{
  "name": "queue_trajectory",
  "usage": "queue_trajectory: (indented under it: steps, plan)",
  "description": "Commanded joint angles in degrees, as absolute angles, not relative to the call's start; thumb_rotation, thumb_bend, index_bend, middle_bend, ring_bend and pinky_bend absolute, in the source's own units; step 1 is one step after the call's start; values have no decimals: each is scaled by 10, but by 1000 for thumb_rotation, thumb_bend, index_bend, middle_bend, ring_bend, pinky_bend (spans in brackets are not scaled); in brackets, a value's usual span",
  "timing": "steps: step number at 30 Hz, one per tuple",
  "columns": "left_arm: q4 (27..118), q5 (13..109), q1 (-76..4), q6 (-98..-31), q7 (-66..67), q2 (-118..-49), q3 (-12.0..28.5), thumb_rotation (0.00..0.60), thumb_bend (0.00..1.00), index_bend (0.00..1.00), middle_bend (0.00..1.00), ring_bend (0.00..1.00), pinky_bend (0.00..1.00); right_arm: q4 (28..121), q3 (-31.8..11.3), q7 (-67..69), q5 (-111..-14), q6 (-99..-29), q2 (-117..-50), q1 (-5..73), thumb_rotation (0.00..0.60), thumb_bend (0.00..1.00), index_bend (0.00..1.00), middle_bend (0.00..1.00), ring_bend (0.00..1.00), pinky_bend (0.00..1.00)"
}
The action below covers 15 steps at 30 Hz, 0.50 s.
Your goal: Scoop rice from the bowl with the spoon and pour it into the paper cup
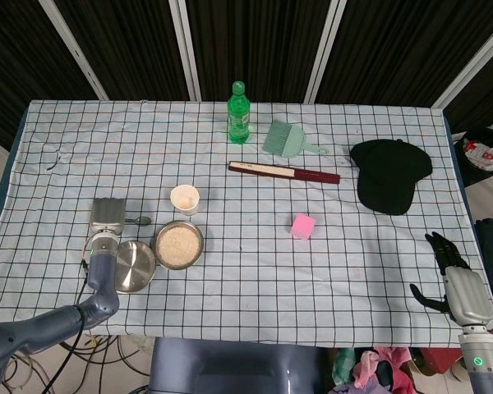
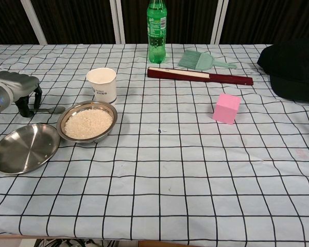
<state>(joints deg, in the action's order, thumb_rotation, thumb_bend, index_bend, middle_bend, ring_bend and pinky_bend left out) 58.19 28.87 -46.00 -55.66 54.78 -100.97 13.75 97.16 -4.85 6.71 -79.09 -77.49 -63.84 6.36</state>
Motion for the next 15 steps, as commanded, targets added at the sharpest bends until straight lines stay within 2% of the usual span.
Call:
queue_trajectory:
  steps: [1, 15]
  plan:
    - [582, 289, -461, -557, 547, -1009, 138, 600, 373, 524, 1000, 1000, 1000, 972, -49, 67, -791, -775, -638, 64, 600, 254, 0, 0, 0, 194]
    - [580, 288, -460, -558, 548, -1010, 136, 600, 385, 555, 1000, 1000, 1000, 972, -49, 67, -790, -775, -639, 63, 600, 253, 0, 0, 0, 194]
